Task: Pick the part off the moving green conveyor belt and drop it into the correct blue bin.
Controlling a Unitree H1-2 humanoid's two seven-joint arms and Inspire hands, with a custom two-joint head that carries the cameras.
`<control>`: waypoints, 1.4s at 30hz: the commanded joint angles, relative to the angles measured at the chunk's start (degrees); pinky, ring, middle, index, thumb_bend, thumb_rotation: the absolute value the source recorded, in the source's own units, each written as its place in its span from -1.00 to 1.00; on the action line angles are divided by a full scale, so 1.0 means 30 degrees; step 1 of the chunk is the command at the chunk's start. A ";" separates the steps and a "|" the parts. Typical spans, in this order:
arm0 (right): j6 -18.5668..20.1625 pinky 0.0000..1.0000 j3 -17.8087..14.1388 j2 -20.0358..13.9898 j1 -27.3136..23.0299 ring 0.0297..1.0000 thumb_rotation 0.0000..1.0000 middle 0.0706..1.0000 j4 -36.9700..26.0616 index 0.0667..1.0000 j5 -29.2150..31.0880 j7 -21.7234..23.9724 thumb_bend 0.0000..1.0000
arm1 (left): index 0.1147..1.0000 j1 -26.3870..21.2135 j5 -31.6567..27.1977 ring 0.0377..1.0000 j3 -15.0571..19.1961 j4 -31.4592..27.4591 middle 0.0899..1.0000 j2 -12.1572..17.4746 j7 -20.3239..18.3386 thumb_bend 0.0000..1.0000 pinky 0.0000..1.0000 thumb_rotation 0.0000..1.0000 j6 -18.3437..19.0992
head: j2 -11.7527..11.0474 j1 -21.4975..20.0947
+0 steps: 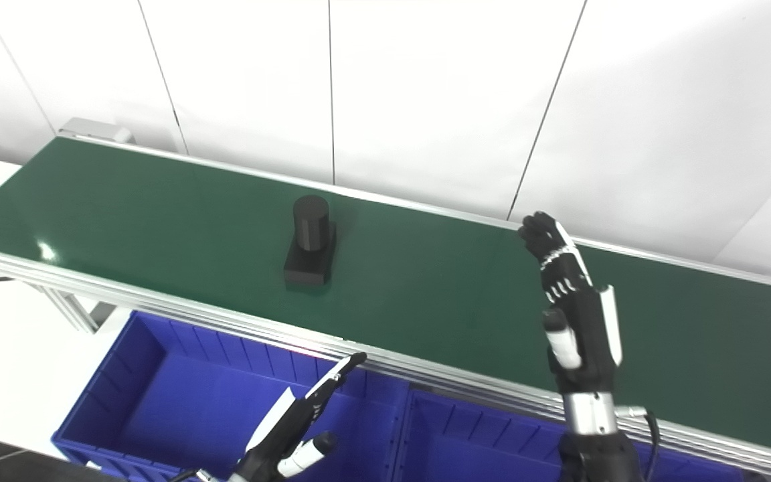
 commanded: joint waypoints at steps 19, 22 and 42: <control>-0.0447 0.67 0.5287 -0.1771 -0.6186 0.73 0.29 0.76 0.7636 0.75 -0.1874 -0.6687 0.80 | 0.91 0.0466 -0.0405 1.00 -0.1101 -0.0946 1.00 0.0742 0.0889 0.70 1.00 0.99 -0.0650 | -0.0278 -0.0941; -0.0447 0.70 0.5622 -0.1776 -0.6651 0.73 0.26 0.76 0.8354 0.76 -0.2050 -0.7115 0.84 | 0.91 0.0496 -0.0406 1.00 -0.1137 -0.0949 1.00 0.0828 0.0903 0.72 1.00 0.99 -0.0650 | -0.0392 -0.1441; -0.0445 0.84 0.8090 -0.2104 -0.8418 0.86 0.10 0.80 1.2739 0.81 -0.3268 -1.0253 0.73 | 0.94 0.0346 -0.1132 1.00 -0.1384 0.0194 1.00 0.1336 0.0507 0.82 1.00 1.00 -0.0651 | -0.2554 -0.3715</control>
